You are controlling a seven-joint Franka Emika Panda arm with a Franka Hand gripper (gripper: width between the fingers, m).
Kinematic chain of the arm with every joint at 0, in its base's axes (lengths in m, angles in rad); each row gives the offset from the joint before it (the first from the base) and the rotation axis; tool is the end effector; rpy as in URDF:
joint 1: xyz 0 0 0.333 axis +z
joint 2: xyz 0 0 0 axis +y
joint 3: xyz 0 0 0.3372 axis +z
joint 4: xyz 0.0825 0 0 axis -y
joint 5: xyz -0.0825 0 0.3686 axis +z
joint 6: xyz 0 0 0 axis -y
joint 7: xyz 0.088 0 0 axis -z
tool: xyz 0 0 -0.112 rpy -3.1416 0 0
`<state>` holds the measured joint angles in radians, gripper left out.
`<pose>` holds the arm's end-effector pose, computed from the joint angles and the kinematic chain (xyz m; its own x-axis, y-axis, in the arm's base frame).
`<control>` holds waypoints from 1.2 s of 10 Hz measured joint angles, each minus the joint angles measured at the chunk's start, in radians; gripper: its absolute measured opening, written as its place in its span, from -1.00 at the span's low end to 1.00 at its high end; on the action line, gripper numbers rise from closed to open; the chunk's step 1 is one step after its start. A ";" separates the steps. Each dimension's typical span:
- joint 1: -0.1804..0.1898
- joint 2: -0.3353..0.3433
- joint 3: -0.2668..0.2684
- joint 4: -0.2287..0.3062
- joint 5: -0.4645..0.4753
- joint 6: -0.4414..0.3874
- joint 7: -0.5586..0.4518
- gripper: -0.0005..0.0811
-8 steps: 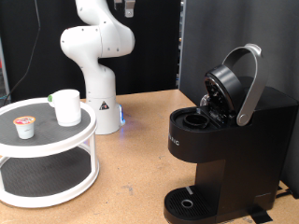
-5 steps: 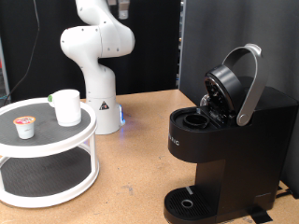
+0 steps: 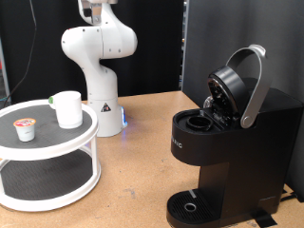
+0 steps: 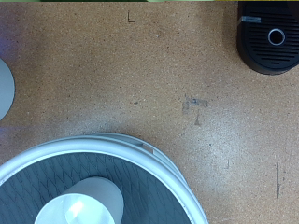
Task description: Make a cup of coffee with the keurig machine
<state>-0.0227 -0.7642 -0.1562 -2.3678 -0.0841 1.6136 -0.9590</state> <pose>0.2804 -0.0755 0.5889 0.6775 0.7352 0.0218 0.7355 -0.6775 -0.0103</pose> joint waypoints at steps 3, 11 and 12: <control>-0.004 -0.011 -0.050 -0.002 0.006 -0.003 -0.019 0.98; -0.035 -0.051 -0.214 -0.012 -0.016 0.001 -0.192 0.98; -0.035 -0.052 -0.235 -0.019 -0.021 0.007 -0.233 0.98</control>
<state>-0.0578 -0.8158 -0.3913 -2.3872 -0.1050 1.6211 -1.1918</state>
